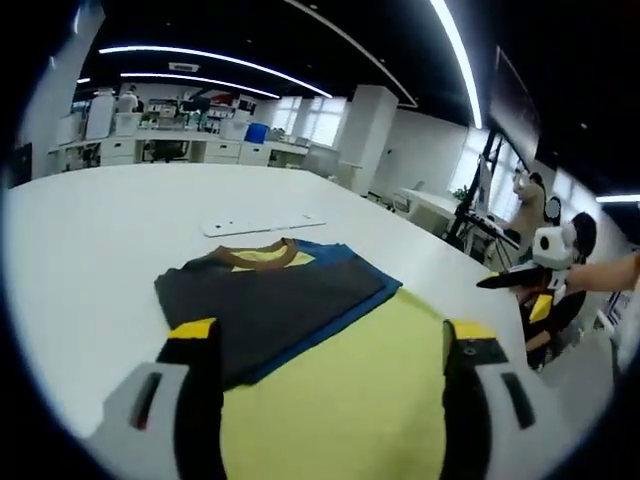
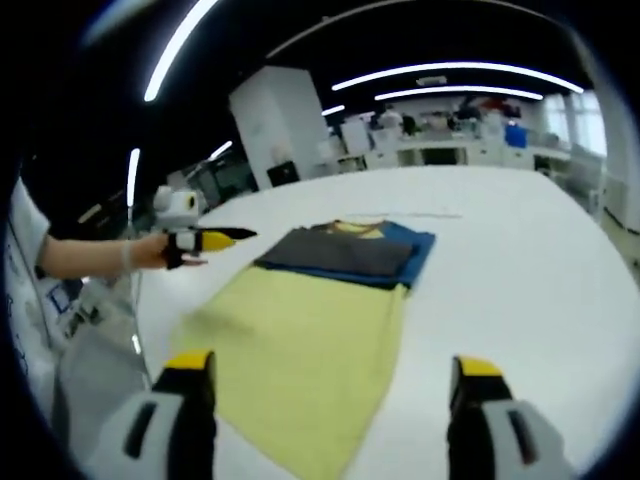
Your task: Fold the garment on the visible template until the final outline fits inside the template.
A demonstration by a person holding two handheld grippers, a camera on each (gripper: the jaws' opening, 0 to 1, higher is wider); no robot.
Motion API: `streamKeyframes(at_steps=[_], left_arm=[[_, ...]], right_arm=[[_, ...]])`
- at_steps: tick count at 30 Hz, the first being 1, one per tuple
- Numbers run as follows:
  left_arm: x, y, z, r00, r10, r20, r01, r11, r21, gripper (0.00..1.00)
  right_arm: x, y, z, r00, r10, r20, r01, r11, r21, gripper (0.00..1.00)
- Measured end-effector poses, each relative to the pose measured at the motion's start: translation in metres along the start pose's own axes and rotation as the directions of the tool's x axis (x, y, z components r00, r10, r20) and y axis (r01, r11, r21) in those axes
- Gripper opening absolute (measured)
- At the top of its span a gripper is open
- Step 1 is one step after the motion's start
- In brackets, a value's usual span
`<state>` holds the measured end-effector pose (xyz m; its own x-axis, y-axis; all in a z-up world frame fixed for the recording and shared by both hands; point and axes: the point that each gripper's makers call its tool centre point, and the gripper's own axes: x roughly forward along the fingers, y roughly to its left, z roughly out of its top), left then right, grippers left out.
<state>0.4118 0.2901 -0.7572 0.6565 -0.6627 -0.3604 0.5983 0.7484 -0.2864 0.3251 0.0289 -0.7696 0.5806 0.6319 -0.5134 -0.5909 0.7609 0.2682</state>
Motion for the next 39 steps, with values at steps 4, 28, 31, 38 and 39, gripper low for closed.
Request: streamKeyframes(at_steps=[4, 28, 31, 38, 39], left_arm=[[-0.021, -0.011, -0.02, 0.999, -0.002, -0.043, 0.003, 1.0, 0.015, 0.88], [-0.116, -0.029, -0.102, 0.989, 0.032, -0.142, -0.042, 0.997, -0.068, 0.74], [-0.124, -0.026, -0.116, 0.985, 0.031, -0.167, -0.047, 0.995, -0.091, 0.7], [-0.14, -0.023, -0.133, 0.981, 0.038, -0.189, -0.067, 0.986, -0.151, 0.57], [-0.143, -0.023, -0.139, 0.977, 0.032, -0.21, -0.072, 0.98, -0.184, 0.56]], right_arm=[[-0.003, 0.0, -0.006, 1.0, -0.008, -0.013, 0.008, 1.0, -0.012, 0.97], [-0.011, 0.011, -0.058, 0.991, -0.001, -0.133, 0.002, 1.0, 0.006, 0.74], [-0.011, 0.011, -0.066, 0.989, 0.002, -0.148, -0.002, 1.0, 0.005, 0.68], [-0.014, 0.014, -0.08, 0.983, 0.021, -0.183, -0.011, 0.998, 0.054, 0.53], [-0.013, 0.013, -0.08, 0.983, 0.021, -0.18, -0.009, 0.998, 0.069, 0.51]])
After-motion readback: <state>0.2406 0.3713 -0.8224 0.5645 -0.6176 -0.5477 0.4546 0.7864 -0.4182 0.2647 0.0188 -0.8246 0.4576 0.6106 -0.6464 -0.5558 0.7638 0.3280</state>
